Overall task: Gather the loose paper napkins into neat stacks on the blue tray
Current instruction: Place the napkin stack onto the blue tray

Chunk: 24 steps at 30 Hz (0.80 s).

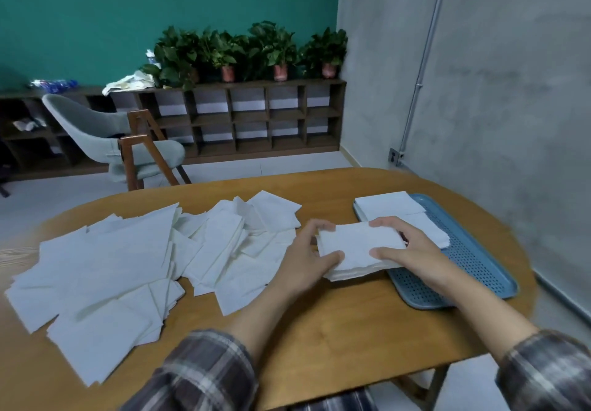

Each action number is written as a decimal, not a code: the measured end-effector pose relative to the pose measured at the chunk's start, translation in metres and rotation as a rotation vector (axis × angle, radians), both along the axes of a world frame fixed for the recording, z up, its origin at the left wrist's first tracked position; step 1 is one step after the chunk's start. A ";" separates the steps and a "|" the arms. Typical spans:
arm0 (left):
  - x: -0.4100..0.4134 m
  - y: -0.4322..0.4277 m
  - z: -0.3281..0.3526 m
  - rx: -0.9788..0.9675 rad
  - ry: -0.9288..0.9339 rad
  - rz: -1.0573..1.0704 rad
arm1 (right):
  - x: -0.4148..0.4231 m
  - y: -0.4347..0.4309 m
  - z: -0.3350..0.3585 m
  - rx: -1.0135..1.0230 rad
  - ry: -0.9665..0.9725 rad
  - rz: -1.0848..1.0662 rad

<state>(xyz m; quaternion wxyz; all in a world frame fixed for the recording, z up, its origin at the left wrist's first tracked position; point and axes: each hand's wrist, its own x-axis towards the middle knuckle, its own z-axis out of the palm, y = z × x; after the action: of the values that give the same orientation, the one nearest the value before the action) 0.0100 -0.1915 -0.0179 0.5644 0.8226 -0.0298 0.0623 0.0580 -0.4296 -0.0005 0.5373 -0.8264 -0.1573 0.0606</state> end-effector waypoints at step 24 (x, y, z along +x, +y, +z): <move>0.030 -0.118 -0.021 0.186 -0.040 -0.029 | 0.014 -0.124 -0.031 -0.230 0.051 -0.282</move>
<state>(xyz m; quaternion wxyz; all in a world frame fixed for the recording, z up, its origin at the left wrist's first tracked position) 0.0403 -0.3098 -0.0385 0.4855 0.8697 -0.0588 0.0675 0.0720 -0.5531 -0.0311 0.4464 -0.8944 -0.0181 0.0230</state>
